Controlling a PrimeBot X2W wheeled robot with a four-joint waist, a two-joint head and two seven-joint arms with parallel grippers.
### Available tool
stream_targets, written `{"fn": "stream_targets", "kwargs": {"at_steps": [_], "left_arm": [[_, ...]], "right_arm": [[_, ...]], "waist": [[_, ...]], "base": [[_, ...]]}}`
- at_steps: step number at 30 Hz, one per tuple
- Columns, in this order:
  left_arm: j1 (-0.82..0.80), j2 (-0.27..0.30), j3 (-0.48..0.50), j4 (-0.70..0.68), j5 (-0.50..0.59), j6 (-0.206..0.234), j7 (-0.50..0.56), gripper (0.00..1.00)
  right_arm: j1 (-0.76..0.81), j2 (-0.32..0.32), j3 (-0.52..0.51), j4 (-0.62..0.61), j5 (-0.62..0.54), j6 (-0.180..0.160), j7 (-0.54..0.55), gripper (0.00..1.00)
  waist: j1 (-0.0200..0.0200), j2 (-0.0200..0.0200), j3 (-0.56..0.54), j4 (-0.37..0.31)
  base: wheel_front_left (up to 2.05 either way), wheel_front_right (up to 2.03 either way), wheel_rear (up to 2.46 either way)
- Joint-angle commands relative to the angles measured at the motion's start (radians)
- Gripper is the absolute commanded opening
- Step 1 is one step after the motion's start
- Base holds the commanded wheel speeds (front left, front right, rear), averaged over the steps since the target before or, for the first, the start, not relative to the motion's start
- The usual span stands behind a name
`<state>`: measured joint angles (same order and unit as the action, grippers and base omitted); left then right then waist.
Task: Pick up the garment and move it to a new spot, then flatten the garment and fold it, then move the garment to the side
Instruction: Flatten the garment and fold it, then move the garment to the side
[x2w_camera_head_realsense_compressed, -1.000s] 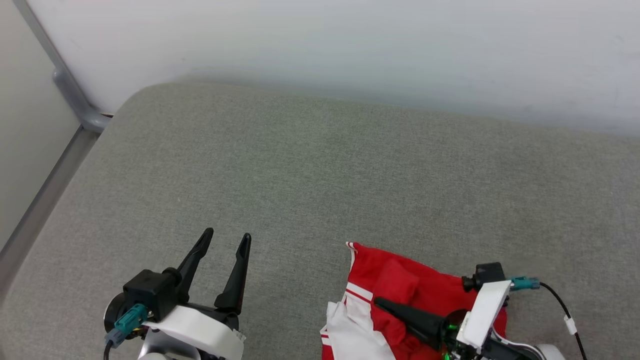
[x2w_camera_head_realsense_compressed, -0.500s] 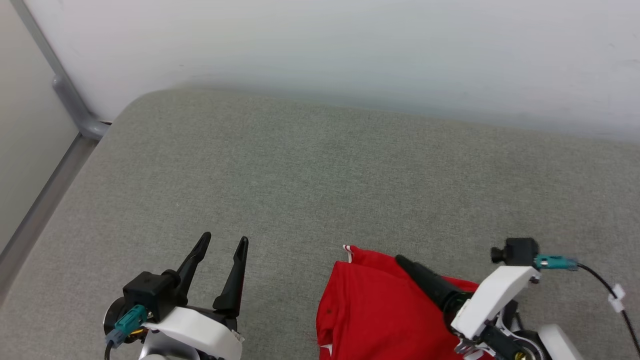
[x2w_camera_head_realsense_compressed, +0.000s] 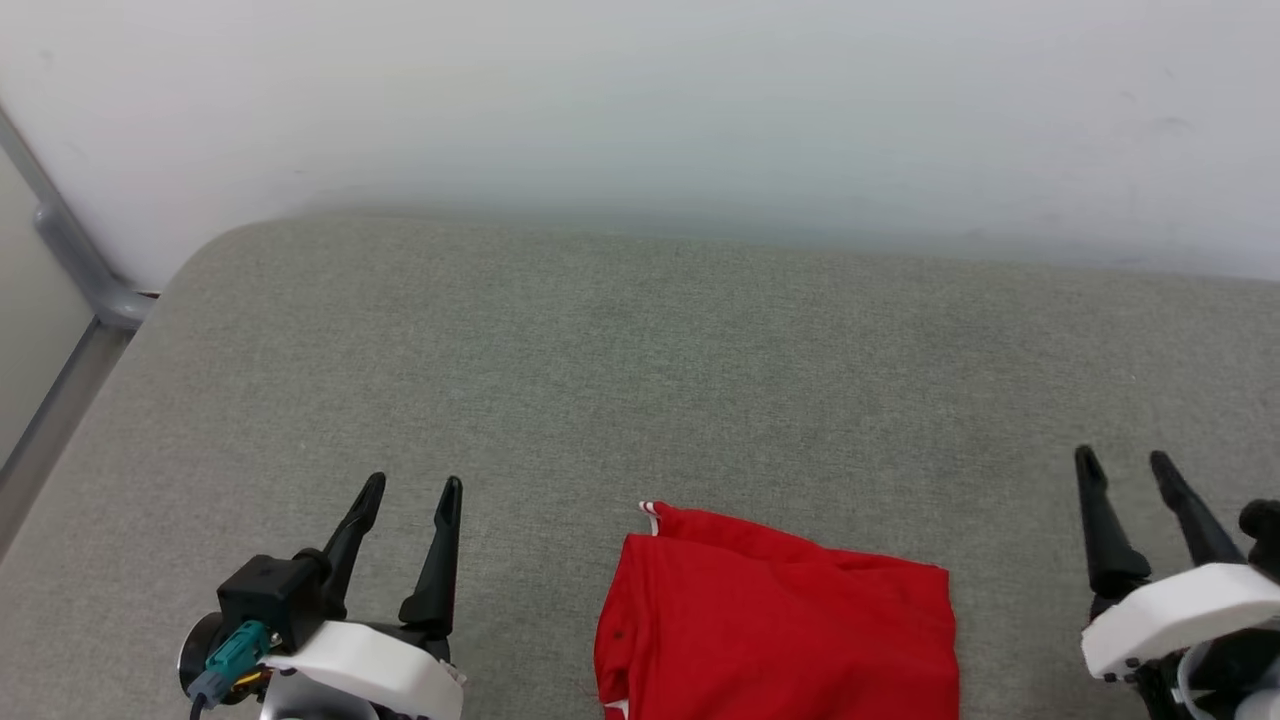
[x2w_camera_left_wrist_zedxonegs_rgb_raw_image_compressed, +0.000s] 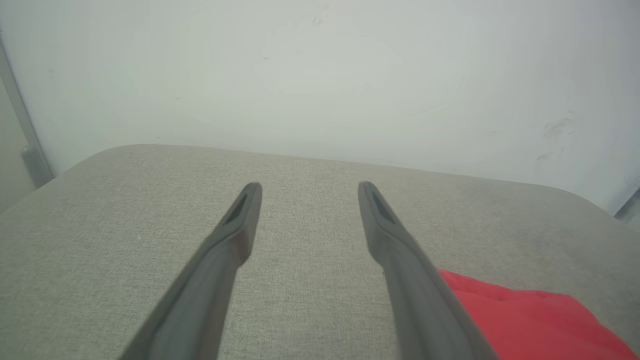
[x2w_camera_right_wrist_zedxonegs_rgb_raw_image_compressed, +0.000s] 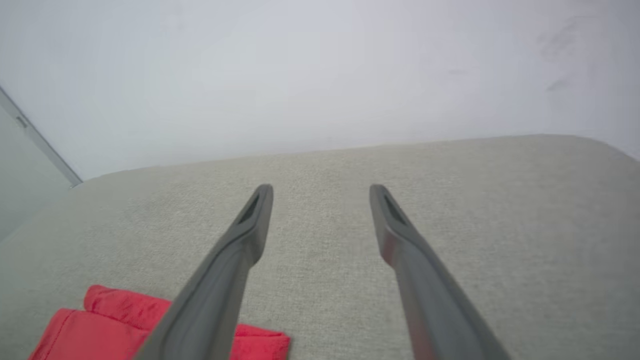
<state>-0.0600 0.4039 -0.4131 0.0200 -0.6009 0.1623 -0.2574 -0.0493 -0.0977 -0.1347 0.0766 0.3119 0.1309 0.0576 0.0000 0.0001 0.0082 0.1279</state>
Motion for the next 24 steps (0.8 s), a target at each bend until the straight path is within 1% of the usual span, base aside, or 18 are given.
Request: {"fn": "stream_targets", "kwargs": {"at_steps": [1, 6, 11, 13, 16, 24], "left_arm": [[0.014, 0.001, 0.005, -0.002, 0.009, 0.006, -0.004, 1.0], [0.026, -0.002, 0.016, 0.003, 0.023, 0.013, -0.007, 1.0], [0.04, 0.003, 0.021, 0.014, 0.039, 0.013, -0.008, 1.0], [0.045, -0.003, 0.023, 0.02, 0.037, 0.011, -0.008, 1.0], [0.059, -0.009, 0.039, 0.035, 0.039, 0.011, -0.009, 1.0], [0.065, -0.026, 0.057, 0.049, 0.045, -0.003, -0.009, 1.0]], "right_arm": [[0.027, 0.012, -0.02, -0.029, -0.038, -0.001, -0.02, 1.0], [0.098, 0.037, -0.026, -0.14, -0.131, -0.001, -0.077, 1.0], [0.188, 0.047, -0.016, -0.22, -0.167, -0.001, -0.07, 1.0], [0.217, 0.047, -0.014, -0.245, -0.168, -0.001, -0.059, 1.0], [0.259, 0.048, -0.008, -0.292, -0.137, -0.001, -0.034, 1.0], [0.268, 0.048, -0.014, -0.317, -0.118, -0.001, -0.007, 1.0]], "waist": [[0.0, -0.0001, -0.004, -0.014], [0.0, -0.0001, -0.02, -0.042], [0.0, -0.0001, -0.032, -0.066], [0.0, -0.0001, -0.035, -0.074], [0.0, -0.0001, -0.039, -0.091], [0.0, -0.0001, -0.036, -0.099]], "base": [[0.0, 0.0, 0.0], [0.0, 0.0, 0.0], [0.0, 0.0, 0.0], [0.0, 0.0, 0.0], [0.0, 0.0, 0.0], [0.0, 0.0, 0.0]]}}
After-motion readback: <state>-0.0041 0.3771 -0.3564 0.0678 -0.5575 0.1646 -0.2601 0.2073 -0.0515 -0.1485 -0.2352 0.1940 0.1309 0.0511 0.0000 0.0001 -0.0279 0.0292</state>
